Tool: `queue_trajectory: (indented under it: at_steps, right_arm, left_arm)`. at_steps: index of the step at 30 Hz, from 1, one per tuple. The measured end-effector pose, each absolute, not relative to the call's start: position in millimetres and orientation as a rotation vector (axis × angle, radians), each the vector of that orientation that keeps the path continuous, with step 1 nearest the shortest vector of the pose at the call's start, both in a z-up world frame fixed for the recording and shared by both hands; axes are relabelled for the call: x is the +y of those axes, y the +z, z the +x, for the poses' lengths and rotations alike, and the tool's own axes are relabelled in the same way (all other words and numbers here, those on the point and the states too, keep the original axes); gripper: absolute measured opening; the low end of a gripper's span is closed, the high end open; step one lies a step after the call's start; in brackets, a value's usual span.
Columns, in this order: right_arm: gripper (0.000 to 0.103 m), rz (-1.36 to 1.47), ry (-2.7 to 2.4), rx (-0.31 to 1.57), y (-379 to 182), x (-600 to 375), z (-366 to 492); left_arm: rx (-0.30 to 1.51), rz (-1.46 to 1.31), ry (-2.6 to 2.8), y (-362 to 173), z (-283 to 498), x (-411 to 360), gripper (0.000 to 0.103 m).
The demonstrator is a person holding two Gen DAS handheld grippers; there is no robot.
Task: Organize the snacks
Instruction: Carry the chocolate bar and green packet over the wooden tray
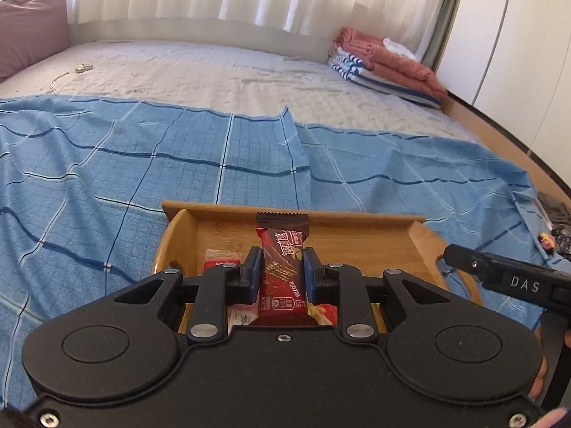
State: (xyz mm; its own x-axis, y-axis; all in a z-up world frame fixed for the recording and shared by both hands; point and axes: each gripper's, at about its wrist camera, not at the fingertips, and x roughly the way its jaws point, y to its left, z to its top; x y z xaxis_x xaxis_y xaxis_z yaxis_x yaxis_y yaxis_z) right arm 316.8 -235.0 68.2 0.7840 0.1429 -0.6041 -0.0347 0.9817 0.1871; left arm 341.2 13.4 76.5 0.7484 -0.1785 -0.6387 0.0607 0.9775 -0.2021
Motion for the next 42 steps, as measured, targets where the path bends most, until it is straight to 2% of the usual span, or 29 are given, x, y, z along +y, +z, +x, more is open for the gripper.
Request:
queue_trajectory:
  at_steps: [8, 17, 37, 40, 42]
  right_arm:
    - [0.074, 0.165, 0.056, 0.728, 42, -231, 349]
    - [0.074, 0.137, 0.035, 0.755, 24, -230, 363]
    - [0.075, 0.121, 0.022, 0.768, 9, -226, 368]
    - [0.078, 0.131, 0.029, 0.779, 7, -227, 369]
    - [0.085, 0.128, 0.031, 0.776, 7, -228, 367]
  left_arm:
    - [0.762, -0.169, -0.091, 45, 386, 6, 0.023]
    - [0.801, -0.139, -0.070, 17, 402, 2, 0.023]
    - [0.837, -0.092, -0.066, 5, 406, -8, 0.023]
    - [0.837, -0.084, -0.068, 5, 407, -9, 0.023]
    - [0.838, -0.088, -0.072, 6, 406, -9, 0.025]
